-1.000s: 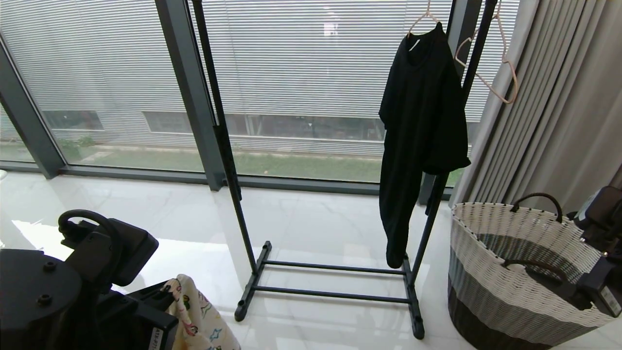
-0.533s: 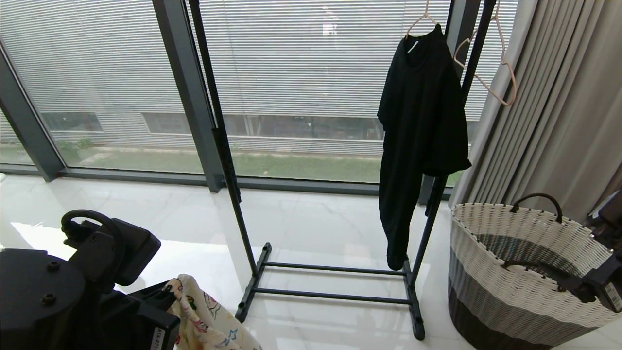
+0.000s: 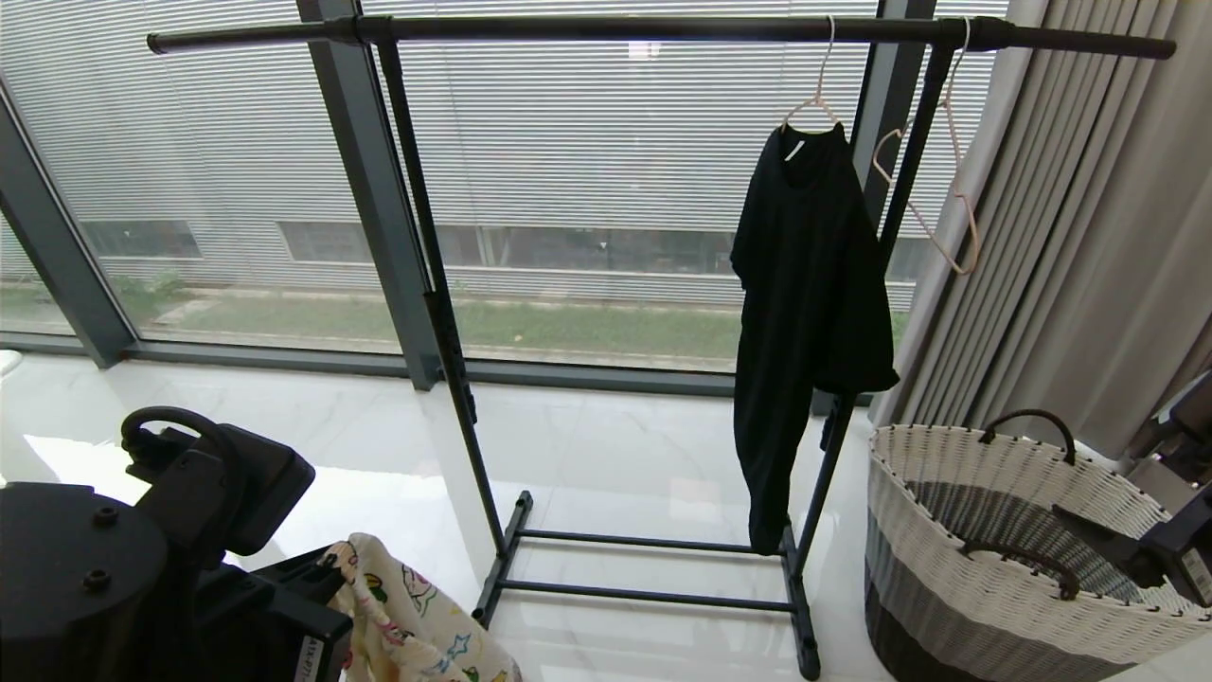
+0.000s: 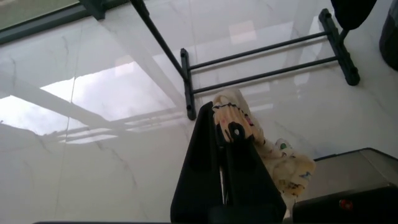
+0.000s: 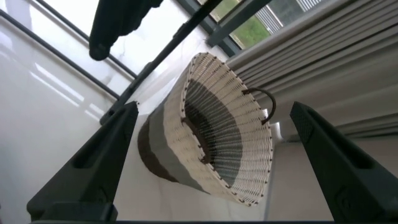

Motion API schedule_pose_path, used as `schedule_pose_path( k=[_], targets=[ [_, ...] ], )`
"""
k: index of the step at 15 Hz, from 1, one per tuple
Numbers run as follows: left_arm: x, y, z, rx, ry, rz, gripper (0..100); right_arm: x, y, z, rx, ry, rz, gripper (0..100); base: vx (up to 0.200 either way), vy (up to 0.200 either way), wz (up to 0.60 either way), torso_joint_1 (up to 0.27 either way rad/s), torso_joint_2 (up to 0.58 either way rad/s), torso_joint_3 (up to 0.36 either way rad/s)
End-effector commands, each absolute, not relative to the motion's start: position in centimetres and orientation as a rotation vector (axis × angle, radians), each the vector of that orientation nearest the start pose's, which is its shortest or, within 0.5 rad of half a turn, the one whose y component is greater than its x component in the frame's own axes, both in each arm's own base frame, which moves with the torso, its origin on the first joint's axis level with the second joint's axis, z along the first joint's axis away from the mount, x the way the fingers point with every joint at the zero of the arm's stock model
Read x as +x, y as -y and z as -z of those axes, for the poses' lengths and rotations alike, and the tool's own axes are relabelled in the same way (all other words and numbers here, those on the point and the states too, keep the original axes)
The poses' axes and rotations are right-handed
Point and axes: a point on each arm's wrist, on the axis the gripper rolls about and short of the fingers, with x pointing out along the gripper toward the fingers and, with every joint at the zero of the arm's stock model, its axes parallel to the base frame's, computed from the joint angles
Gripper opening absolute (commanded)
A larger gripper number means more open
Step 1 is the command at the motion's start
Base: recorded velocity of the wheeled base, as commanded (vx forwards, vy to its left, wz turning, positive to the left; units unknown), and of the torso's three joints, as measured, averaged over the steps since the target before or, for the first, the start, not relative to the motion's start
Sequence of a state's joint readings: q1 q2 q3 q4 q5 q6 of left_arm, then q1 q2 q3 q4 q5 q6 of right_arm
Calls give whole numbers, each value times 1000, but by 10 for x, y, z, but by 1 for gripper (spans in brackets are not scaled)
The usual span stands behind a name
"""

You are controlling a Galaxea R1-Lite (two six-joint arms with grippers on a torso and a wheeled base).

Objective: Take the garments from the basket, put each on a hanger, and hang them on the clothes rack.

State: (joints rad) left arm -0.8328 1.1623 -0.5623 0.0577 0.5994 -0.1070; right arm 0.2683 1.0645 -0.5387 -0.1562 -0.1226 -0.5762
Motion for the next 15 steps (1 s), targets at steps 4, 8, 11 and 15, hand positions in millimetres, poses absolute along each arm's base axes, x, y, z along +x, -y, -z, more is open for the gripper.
schedule_pose_path(
  k=[4, 8, 11, 15],
  targets=[
    [108, 99, -179, 327, -506, 197, 0, 135, -34, -203, -641, -312, -246, 100, 0, 0, 0, 187, -467, -284],
    [105, 96, -182, 313, -490, 199, 0, 136, -35, -206, -639, -289, -239, 100, 0, 0, 0, 202, -483, -277],
    [105, 96, -182, 311, -488, 199, 0, 137, -35, -206, -638, -290, -239, 100, 0, 0, 0, 219, -500, -284],
    [104, 96, -182, 312, -489, 199, 0, 139, -35, -205, -639, -298, -241, 100, 0, 0, 0, 229, -511, -281]
  ],
)
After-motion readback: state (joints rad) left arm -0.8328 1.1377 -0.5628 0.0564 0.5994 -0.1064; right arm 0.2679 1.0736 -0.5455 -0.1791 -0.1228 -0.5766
